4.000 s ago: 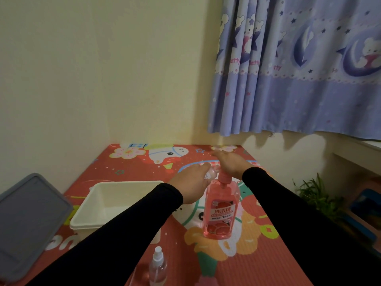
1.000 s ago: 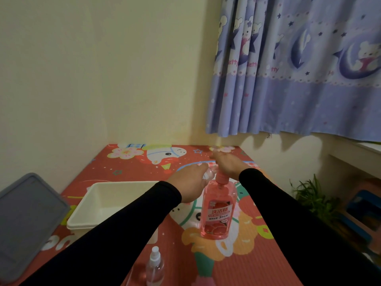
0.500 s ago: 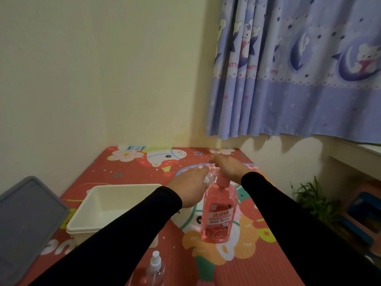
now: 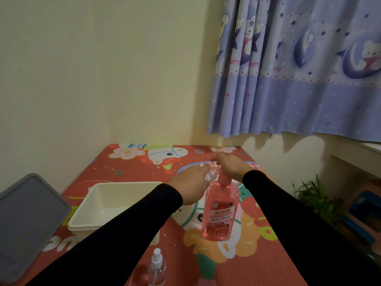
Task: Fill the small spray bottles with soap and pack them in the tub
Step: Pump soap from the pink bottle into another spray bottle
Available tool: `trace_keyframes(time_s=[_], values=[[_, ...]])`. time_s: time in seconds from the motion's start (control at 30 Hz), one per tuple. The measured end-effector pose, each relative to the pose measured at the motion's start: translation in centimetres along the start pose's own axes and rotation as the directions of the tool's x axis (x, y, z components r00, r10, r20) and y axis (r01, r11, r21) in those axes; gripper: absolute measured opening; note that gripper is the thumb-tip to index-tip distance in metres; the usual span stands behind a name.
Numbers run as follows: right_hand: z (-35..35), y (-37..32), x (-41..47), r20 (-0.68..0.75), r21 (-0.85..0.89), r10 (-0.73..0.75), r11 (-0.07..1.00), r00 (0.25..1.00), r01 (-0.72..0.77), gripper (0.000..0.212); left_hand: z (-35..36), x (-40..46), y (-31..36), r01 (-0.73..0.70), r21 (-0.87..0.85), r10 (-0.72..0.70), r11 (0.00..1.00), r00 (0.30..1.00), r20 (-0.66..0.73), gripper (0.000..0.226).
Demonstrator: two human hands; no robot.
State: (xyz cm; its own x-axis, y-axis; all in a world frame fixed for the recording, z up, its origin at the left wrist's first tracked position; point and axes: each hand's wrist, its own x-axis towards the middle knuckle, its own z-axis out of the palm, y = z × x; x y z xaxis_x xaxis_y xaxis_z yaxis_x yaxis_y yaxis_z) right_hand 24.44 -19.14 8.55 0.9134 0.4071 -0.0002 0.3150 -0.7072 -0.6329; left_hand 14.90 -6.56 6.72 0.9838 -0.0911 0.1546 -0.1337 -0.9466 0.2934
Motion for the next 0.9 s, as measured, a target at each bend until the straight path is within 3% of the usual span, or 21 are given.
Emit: trace_keyframes(time_s=[0.13,0.4,0.53,0.67,0.9], values=[[-0.5,-0.2,0.2,0.019,-0.055,-0.052,0.997,0.998,0.053,0.046,-0.5,0.0,0.1,0.012,-0.020,-0.012,1.000,1.000,0.001,0.033],[-0.5,-0.1,0.4,-0.032,0.088,-0.044,0.995,0.999,0.047,0.050,-0.3,0.0,0.1,0.000,-0.013,-0.001,1.000,0.999,-0.043,0.038],[0.1,0.2,0.0,-0.016,0.041,0.008,0.999,1.000,-0.008,0.040,0.2,-0.2,0.1,0.004,-0.038,-0.005,0.999,1.000,-0.028,0.038],[-0.3,-0.1,0.3,0.017,-0.002,-0.025,1.000,1.000,0.025,0.044,-0.4,-0.1,0.1,0.014,-0.032,-0.014,0.999,1.000,-0.004,0.037],[-0.8,-0.2,0.9,-0.022,0.152,-0.035,0.988,0.999,0.038,0.059,-0.9,0.2,0.1,0.002,-0.038,-0.004,0.999,0.999,-0.044,0.034]])
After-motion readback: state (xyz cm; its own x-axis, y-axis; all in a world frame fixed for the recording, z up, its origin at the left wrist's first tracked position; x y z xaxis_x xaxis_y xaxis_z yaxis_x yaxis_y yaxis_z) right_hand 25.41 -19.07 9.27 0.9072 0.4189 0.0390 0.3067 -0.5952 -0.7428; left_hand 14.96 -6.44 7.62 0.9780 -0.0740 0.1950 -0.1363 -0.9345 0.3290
